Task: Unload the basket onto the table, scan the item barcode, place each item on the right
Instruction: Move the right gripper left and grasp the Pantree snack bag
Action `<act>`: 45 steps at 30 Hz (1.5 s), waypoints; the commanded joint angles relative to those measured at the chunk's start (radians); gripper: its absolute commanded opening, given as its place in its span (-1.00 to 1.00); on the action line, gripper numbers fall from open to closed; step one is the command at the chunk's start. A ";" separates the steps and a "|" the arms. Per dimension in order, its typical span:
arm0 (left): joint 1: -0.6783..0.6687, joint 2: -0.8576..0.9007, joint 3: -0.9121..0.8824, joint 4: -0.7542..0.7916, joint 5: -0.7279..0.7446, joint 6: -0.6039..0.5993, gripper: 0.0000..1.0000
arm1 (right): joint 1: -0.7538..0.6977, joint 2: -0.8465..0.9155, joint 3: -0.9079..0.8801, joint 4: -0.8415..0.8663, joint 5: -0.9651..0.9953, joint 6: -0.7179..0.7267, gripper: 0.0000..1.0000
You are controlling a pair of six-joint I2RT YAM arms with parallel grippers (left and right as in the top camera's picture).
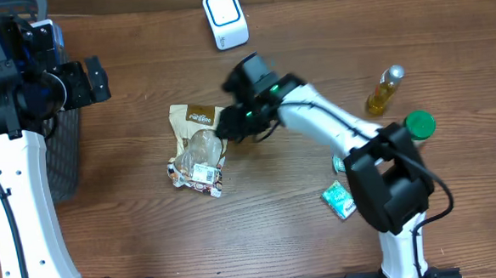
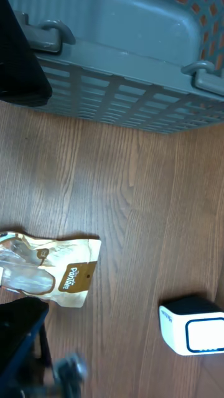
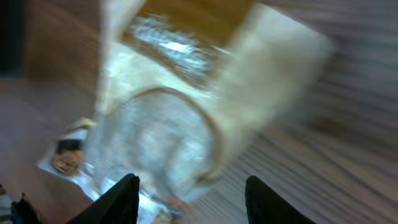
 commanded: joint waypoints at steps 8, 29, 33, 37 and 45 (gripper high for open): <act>-0.006 0.000 0.011 0.003 -0.002 -0.006 0.99 | 0.170 -0.003 -0.061 0.322 0.286 -0.002 0.29; -0.006 0.000 0.011 0.003 -0.002 -0.006 0.99 | 0.162 0.082 -0.066 0.370 0.565 -0.004 0.51; -0.006 0.000 0.011 0.003 -0.002 -0.006 0.99 | 0.133 0.078 -0.063 0.280 0.565 0.050 0.63; -0.006 0.000 0.011 0.003 -0.002 -0.006 0.99 | 0.091 0.029 -0.063 0.169 0.564 0.109 0.82; -0.006 0.000 0.011 0.003 -0.002 -0.006 0.99 | 0.072 -0.069 -0.063 -0.110 0.563 0.198 1.00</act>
